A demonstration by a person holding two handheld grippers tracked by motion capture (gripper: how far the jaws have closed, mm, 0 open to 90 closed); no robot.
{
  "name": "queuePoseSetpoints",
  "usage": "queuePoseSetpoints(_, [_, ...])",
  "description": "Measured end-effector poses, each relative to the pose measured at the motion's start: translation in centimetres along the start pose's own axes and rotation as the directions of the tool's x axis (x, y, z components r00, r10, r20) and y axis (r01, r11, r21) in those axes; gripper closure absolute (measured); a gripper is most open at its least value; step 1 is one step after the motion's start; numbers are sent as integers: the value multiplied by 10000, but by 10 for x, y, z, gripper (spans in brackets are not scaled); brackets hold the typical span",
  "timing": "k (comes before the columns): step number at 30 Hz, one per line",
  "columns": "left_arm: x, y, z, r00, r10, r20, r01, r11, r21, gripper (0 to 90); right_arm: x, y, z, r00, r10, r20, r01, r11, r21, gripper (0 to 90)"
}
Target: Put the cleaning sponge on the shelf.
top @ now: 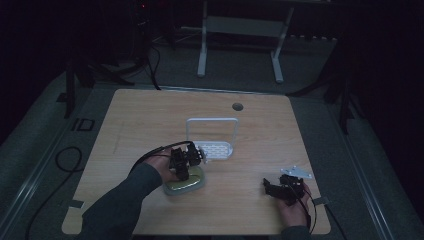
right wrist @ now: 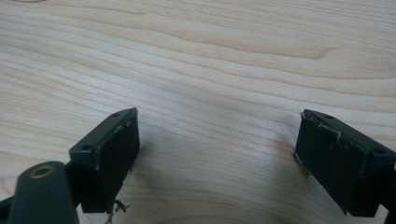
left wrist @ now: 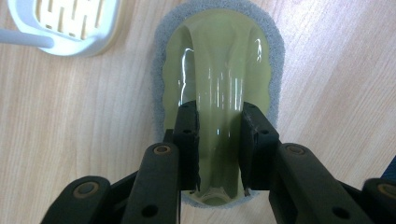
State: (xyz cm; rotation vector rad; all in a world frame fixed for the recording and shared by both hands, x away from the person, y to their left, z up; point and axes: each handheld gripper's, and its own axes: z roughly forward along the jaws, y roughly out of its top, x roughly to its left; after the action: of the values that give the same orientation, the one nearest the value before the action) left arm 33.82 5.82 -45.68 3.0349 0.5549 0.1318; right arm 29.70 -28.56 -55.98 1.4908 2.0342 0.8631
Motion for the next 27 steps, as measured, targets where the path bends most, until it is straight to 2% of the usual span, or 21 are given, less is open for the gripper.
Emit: queuePoseSetpoints(27, [6, 8, -16, 9977, 592, -335, -604, 9976, -346, 716, 0, 0, 0, 10000, -26, 4, 26, 10000, -11, 133])
